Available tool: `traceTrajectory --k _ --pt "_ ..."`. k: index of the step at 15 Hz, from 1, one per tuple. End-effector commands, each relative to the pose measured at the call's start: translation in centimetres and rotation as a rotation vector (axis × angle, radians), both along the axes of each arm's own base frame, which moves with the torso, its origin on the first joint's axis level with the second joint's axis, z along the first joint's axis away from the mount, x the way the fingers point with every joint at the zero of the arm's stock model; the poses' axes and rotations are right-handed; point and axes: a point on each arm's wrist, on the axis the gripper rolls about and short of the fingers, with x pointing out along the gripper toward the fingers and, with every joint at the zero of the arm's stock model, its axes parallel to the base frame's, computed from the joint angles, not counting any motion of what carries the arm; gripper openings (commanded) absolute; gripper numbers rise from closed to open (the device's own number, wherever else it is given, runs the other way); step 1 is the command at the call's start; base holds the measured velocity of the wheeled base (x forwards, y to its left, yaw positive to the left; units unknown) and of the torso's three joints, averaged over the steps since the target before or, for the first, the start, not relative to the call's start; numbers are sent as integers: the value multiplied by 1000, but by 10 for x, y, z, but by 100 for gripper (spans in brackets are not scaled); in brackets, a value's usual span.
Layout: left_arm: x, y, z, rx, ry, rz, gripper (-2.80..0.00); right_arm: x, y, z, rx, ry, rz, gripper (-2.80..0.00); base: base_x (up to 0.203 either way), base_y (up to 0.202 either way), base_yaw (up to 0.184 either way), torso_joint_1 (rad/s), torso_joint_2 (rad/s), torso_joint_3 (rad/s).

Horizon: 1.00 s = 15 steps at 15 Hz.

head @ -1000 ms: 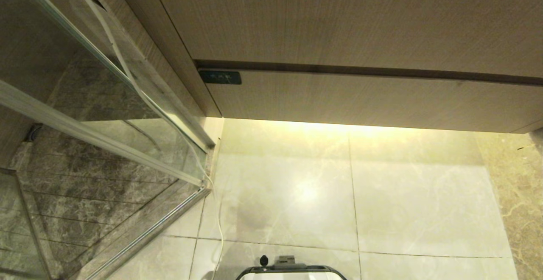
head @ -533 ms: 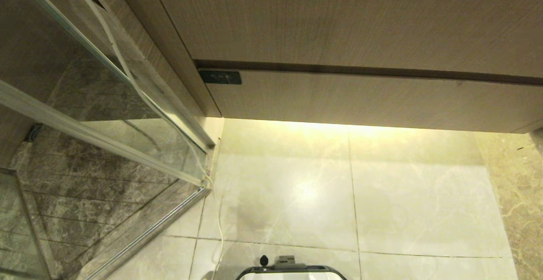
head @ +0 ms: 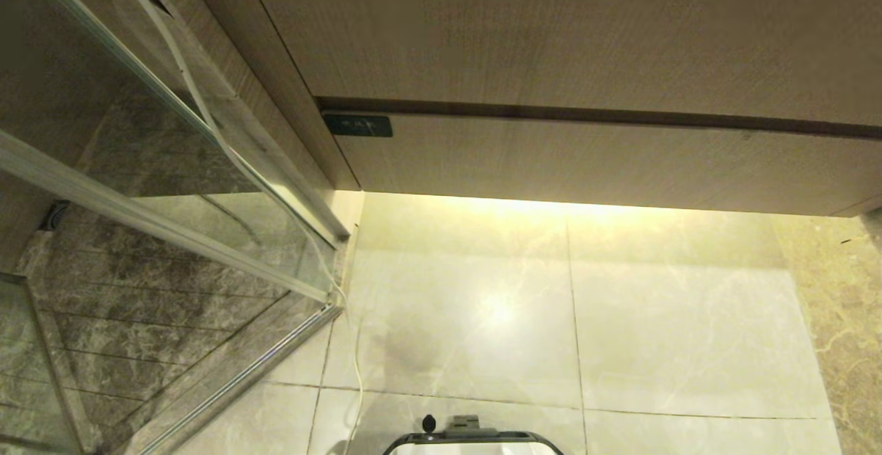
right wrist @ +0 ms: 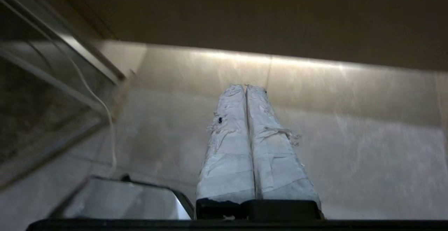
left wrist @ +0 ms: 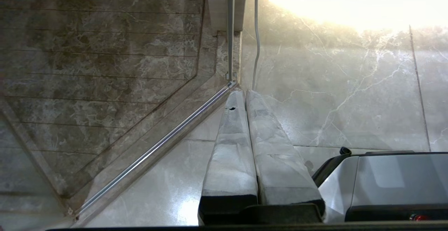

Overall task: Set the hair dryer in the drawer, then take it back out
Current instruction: Pull open the drawer

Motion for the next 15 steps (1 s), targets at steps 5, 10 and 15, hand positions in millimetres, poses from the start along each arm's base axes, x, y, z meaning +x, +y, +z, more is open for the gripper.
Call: traceTrajectory --k 5,10,15 --pt "0 0 0 0 1 0 -280 48 9 189 -98 180 124 -280 0 0 0 0 0 0" --pt "0 0 0 0 1 0 -280 193 35 213 -471 441 217 0 0 0 0 0 0 0" --pt "0 0 0 0 1 0 -280 249 36 183 -909 616 194 0 0 0 0 0 0 0"
